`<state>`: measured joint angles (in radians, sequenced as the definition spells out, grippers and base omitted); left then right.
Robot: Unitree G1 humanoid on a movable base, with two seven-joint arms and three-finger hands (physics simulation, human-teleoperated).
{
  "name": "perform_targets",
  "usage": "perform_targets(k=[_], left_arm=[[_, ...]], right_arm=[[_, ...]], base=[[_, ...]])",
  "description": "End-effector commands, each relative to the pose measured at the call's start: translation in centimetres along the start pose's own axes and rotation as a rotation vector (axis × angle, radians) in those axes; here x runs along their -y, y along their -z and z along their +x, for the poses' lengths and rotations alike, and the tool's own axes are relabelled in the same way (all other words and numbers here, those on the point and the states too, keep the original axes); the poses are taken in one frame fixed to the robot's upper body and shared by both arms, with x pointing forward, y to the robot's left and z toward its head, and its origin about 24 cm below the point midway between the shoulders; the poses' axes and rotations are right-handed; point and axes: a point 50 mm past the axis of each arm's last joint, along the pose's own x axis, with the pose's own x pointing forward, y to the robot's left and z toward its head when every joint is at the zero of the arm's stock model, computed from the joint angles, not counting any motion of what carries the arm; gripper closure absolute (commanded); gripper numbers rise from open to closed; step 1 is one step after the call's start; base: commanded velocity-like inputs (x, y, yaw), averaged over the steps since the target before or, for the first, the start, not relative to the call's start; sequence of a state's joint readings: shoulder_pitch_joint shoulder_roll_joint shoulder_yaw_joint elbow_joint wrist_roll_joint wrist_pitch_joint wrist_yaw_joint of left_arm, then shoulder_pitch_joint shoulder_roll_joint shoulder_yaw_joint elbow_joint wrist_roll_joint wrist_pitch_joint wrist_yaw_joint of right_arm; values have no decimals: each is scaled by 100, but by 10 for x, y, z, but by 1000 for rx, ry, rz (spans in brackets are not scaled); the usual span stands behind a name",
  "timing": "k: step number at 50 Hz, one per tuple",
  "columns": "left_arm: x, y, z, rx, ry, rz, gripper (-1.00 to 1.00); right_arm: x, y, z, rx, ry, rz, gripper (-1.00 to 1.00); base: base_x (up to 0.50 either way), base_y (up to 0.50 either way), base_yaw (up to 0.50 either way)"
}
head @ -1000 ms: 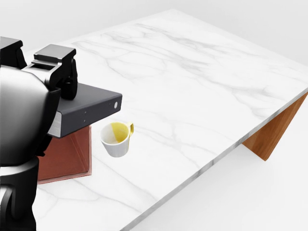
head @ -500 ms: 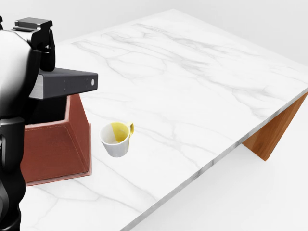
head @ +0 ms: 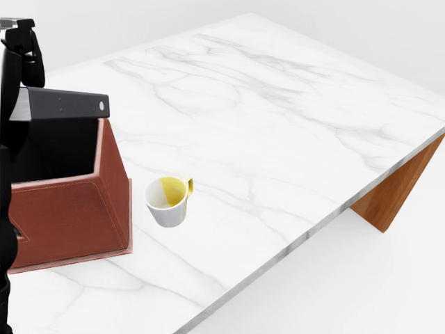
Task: Pick up the book and place it in the right compartment of the caddy.
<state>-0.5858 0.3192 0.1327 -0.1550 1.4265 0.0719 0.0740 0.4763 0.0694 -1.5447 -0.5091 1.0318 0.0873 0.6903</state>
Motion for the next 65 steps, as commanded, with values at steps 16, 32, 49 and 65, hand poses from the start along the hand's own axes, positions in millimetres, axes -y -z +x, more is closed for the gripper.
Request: perform_targets(k=[16,32,49,65], left_arm=[[20,9,4,-22,-8,29,100],[15,7,1,-12,-24,52,100],[20,6,2,-6,-11,74,100],[50,6,16,13,66,139,100]], right_arm=[[0,-1,0,6,-3,7,-100],[1,0,-1,7,-2,14,-100],[0,2,0,2,-3,16,-100],[-4,5,-1,-13,-8,12,-100]], base=[[0,0,0],[0,0,0],[0,0,0],[0,0,0]])
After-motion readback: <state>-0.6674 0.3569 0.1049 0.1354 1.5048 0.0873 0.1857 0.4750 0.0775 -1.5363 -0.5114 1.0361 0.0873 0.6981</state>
